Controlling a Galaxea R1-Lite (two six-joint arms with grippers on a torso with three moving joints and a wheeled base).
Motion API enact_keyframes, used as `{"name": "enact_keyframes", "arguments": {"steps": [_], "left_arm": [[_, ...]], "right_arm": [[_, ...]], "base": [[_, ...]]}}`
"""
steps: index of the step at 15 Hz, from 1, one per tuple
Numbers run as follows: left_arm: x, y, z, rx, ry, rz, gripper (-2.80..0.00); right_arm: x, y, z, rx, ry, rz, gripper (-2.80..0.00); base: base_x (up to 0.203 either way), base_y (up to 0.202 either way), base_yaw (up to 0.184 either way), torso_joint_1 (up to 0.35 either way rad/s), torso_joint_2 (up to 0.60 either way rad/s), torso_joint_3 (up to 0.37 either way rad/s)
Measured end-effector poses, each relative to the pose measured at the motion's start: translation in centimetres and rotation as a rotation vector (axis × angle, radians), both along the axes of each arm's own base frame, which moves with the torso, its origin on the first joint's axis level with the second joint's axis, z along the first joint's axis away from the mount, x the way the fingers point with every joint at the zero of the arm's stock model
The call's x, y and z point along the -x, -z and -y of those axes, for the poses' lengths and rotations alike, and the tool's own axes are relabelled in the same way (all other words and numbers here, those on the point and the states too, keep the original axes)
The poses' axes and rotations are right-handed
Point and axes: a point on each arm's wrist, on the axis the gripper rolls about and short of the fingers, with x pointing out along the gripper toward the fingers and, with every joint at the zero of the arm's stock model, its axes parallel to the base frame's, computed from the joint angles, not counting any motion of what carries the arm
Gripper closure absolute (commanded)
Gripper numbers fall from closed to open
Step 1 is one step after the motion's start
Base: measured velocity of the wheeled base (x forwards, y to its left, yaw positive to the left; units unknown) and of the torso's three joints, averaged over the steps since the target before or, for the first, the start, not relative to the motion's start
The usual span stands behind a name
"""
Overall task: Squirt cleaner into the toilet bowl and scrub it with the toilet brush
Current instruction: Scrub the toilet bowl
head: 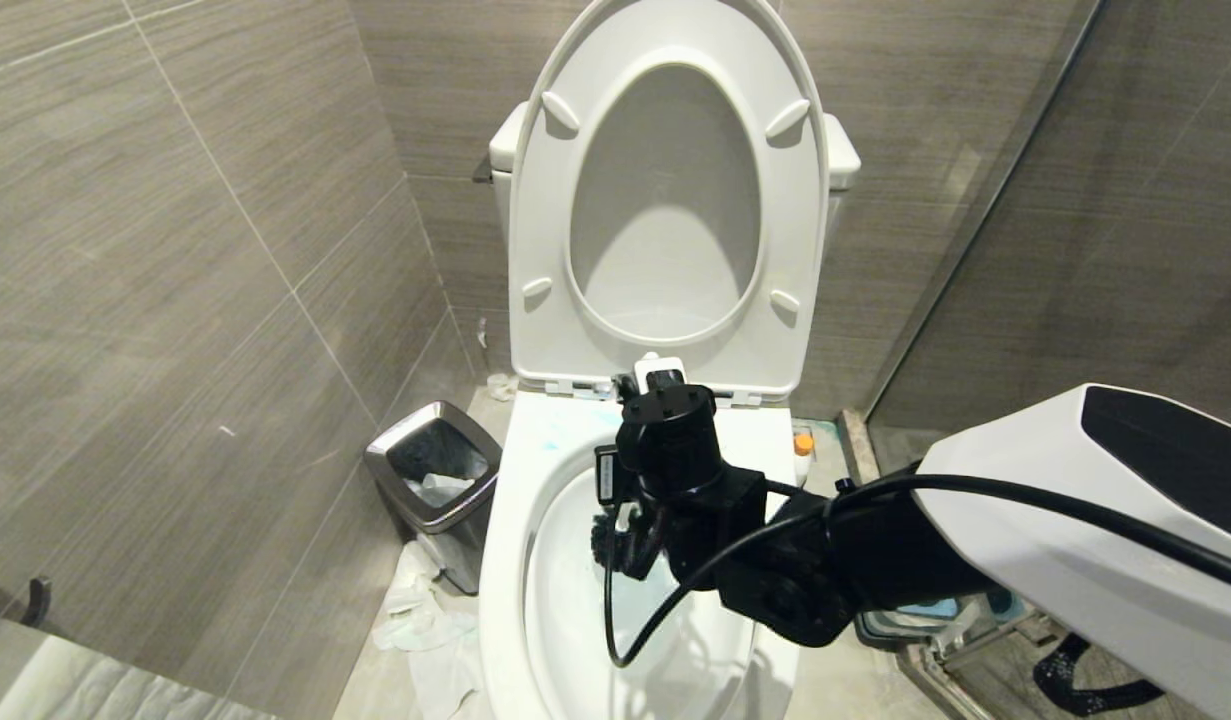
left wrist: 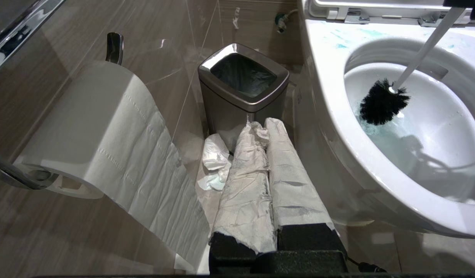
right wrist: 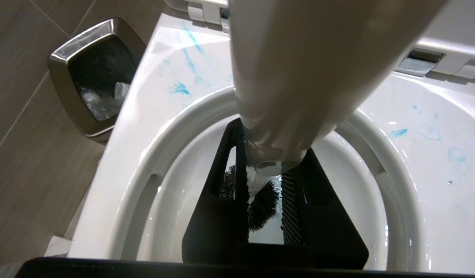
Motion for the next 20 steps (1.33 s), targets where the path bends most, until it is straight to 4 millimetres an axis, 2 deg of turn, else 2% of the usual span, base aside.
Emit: {"name": "enact_keyframes", "arguments": {"steps": [8, 20], "left_arm": [[0.0, 0.0, 0.0, 0.0, 0.0, 0.0, 0.0], [0.0, 0.0, 0.0, 0.0, 0.0, 0.0, 0.0]], "right_arm": [[1.5, -2.0, -0.1, -0.025, -0.009, 0.029, 0.0], [2.6, -1.6, 0.9, -0.032, -0.008, 0.042, 0.0]], "base": [[0.0, 0.0, 0.0, 0.0, 0.0, 0.0], [0.0, 0.0, 0.0, 0.0, 0.0, 0.0]]}}
